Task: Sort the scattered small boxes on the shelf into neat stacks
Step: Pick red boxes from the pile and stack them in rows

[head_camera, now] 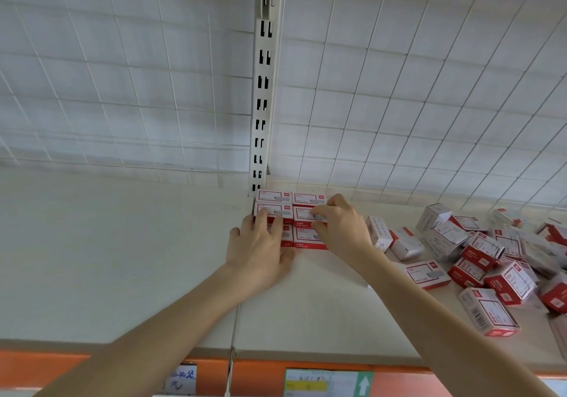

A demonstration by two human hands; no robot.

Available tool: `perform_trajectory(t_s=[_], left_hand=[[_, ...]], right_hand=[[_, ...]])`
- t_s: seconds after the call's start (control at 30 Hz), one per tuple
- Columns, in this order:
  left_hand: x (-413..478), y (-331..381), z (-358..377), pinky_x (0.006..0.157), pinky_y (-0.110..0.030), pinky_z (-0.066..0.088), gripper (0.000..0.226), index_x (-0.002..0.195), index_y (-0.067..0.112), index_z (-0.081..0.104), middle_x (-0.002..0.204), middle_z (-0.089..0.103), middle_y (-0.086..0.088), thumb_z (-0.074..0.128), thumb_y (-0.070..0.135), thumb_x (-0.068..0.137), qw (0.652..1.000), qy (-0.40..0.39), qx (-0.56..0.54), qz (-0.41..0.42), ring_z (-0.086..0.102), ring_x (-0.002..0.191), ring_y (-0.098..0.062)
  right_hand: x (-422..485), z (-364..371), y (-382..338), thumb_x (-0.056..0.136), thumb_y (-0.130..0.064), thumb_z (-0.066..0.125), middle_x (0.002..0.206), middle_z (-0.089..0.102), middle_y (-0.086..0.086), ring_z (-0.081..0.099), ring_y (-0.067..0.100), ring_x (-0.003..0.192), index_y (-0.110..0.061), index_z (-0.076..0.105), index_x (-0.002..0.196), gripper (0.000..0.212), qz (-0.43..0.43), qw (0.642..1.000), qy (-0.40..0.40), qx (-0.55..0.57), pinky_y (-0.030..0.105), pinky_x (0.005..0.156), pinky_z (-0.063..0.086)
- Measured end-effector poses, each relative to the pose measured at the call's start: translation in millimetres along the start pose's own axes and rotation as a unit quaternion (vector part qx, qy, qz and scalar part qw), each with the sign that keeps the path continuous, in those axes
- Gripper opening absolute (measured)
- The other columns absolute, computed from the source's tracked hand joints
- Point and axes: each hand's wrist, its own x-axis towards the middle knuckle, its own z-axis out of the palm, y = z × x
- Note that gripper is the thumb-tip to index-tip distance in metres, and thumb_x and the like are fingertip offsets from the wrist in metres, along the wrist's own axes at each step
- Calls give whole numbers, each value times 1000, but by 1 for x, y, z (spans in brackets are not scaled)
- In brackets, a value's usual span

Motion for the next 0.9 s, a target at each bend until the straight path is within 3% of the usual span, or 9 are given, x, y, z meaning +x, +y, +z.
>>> perform_trajectory(t_s=[0.6,0.73,0.9], left_hand=[[2,-1,0,101,-39,32,59,142,17,22,144,20,-8,35,45,92,1000,-1,-6,8,25,130,-29],[3,-1,0,99,-39,32,56,139,17,27,141,26,-8,36,45,91,1000,14,13,8,26,129,-28],[9,0,-3,98,-38,32,56,138,16,32,139,34,-8,38,47,91,997,45,43,39,25,132,-27]], right_hand=[[-2,1,-2,92,-22,48,112,49,6,52,22,94,-10,60,111,24,9,1000,13,4,24,65,37],[-2,0,-2,93,-23,47,114,48,4,50,21,101,-13,58,113,25,10,1000,10,-4,26,61,37],[-11,-5,4,90,-22,49,120,50,4,43,22,114,-16,56,121,32,-13,1000,14,-11,26,67,37]])
